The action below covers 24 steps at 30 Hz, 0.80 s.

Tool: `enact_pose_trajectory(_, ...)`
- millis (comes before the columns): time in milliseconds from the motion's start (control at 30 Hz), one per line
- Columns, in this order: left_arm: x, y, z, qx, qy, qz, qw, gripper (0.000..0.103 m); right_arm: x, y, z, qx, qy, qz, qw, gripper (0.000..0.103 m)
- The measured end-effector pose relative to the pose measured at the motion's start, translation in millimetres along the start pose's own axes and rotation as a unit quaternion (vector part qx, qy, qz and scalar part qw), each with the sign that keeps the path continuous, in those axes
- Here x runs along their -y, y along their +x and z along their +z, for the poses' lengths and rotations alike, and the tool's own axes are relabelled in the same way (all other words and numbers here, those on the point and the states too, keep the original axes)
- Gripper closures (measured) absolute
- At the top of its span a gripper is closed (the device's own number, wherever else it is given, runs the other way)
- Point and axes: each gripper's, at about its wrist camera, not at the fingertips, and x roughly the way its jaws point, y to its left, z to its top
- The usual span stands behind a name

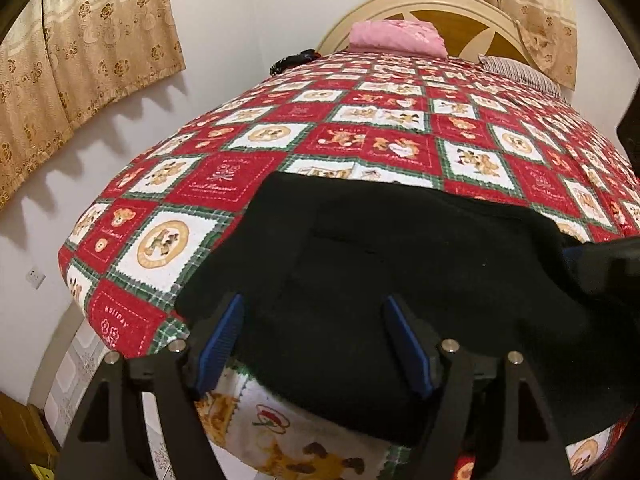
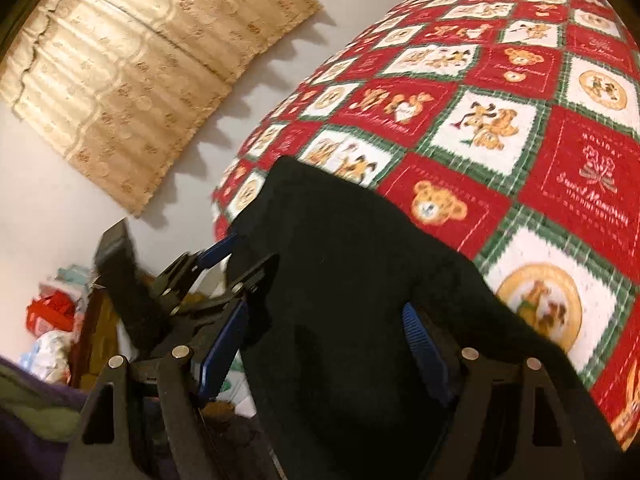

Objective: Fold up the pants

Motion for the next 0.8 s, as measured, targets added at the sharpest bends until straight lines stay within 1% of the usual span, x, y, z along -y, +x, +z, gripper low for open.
enact_pose_trajectory(33, -0.1, 0.0, 0.0, 0.000, -0.001, 0.000, 1.0000, 0.028, 1.5, -1.6, 2.4, 0.013, 0.006, -0.008, 1.000, 0.022)
enact_pose_trajectory(100, -0.2, 0.1, 0.0, -0.002, -0.002, -0.002, 1.0000, 0.026, 3.9, -10.2, 6.0, 0.049, 0.012, -0.048, 0.998, 0.022)
enact_pose_trajectory(133, -0.4, 0.3, 0.1, -0.003, -0.003, -0.003, 1.0000, 0.026, 4.5, -14.0, 6.0, 0.057, 0.014, -0.056, 0.997, 0.022)
enact_pose_trajectory(167, -0.6, 0.3, 0.2, -0.003, -0.002, -0.005, 1.0000, 0.026, 5.0, -20.9, 5.7, 0.065, 0.019, -0.053, 0.996, 0.022)
enact_pose_trajectory(233, -0.4, 0.6, 0.6, -0.004, 0.000, -0.007, 1.0000, 0.026, 3.9, -32.3, 3.1, 0.062, 0.017, -0.046, 0.997, 0.022)
enact_pose_trajectory(267, -0.2, 0.6, 0.4, -0.004, 0.001, -0.008, 1.0000, 0.026, 2.6, -37.9, 0.3, 0.057, 0.008, -0.053, 0.997, 0.022)
enact_pose_trajectory(367, 0.1, 0.8, 0.3, -0.002, 0.001, -0.008, 1.0000, 0.026, 6.0, -53.9, -11.9, 0.047, -0.018, -0.108, 0.993, 0.022)
enact_pose_trajectory(433, 0.5, 0.7, 0.2, 0.000, 0.002, -0.006, 1.0000, 0.026, 18.5, -60.0, -18.0, 0.035, -0.008, -0.122, 0.992, 0.022)
enact_pose_trajectory(467, 0.6, 0.7, 0.2, 0.001, 0.002, -0.005, 1.0000, 0.026, 26.2, -61.1, -20.9, 0.024, 0.005, -0.117, 0.993, 0.022)
enact_pose_trajectory(500, 0.3, 0.7, 0.5, 0.000, 0.001, -0.005, 1.0000, 0.026, 30.5, -62.3, -23.0, 0.019, 0.016, -0.103, 0.994, 0.022)
enact_pose_trajectory(567, -0.7, 0.5, 1.2, -0.002, 0.000, -0.007, 1.0000, 0.026, 28.5, -63.5, -24.4, 0.019, 0.012, -0.086, 0.996, 0.022)
enact_pose_trajectory(633, -1.7, 0.9, 1.9, -0.004, 0.001, -0.008, 1.0000, 0.026, 23.0, -57.3, -22.8, 0.007, 0.006, -0.060, 0.998, 0.022)
enact_pose_trajectory(667, -1.5, 1.2, 2.4, -0.005, 0.001, -0.008, 1.0000, 0.026, 20.7, -49.9, -19.9, -0.008, 0.001, -0.047, 0.999, 0.022)
enact_pose_trajectory(733, -1.6, 1.2, 2.3, -0.004, 0.001, -0.008, 1.0000, 0.026, 15.9, -34.4, -15.1, -0.020, -0.014, -0.054, 0.998, 0.022)
enact_pose_trajectory(800, -1.5, 1.3, 2.8, -0.004, 0.001, -0.007, 1.0000, 0.026, 15.9, -24.3, -7.9, -0.014, -0.014, -0.041, 0.999, 0.022)
